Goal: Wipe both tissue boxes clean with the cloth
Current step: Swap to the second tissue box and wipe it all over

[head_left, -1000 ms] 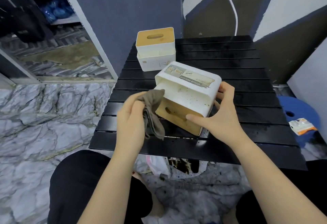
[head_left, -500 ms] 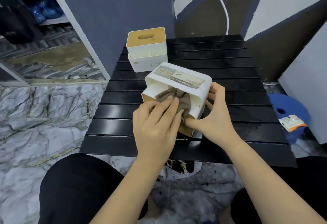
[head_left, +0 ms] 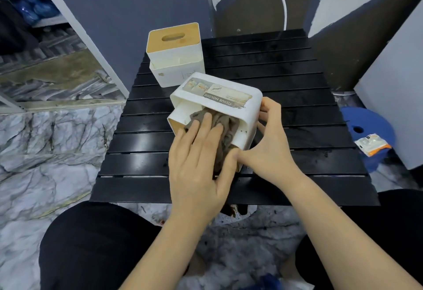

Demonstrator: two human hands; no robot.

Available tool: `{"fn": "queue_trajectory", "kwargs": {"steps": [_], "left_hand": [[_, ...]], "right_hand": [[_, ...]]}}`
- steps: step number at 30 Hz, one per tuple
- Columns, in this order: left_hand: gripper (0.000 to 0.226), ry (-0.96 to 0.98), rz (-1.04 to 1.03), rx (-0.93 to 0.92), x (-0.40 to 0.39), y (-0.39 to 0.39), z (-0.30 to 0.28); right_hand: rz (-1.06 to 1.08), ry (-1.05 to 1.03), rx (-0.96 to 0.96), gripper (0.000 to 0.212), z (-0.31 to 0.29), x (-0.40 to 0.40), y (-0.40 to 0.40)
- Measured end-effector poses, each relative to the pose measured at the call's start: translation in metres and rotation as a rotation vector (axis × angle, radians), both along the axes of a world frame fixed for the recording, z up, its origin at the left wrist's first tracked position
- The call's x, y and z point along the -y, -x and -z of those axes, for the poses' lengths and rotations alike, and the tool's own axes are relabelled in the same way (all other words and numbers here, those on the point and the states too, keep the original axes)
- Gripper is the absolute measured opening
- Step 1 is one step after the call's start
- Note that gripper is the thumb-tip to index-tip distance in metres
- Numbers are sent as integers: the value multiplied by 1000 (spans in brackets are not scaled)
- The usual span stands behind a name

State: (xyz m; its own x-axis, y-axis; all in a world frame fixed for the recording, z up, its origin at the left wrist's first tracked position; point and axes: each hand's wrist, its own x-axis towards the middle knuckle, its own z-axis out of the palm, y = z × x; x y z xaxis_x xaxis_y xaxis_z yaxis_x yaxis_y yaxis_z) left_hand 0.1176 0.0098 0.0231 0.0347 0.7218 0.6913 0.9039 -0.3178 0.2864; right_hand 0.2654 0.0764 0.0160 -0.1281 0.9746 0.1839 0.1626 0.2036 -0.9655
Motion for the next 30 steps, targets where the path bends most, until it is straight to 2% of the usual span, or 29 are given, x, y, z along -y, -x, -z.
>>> {"fn": "queue_trajectory", "kwargs": {"steps": [6,10,11,14,16,24,30], "left_hand": [[65,225,165,-304,-26,2,-37],[83,396,150,-278,-37,-15,-47],[78,411,166,-229,-37,-15,-45],[34,357,240,-35,-37,-13,-36],[20,335,250,57,-39,-11,-32],[25,354,346,44,-30,2,-36],[36,335,364,33,-11,18,-31]], "right_hand": [[-28,18,22,98,0,-3,-2],[-4,8,28,96,1,-7,-2],[1,6,28,94,0,-7,-2],[9,10,17,89,-2,-7,-2],[12,12,8,90,-3,-6,-1],[5,15,23,104,-3,-3,0],[8,-23,53,106,1,-5,-1]]}}
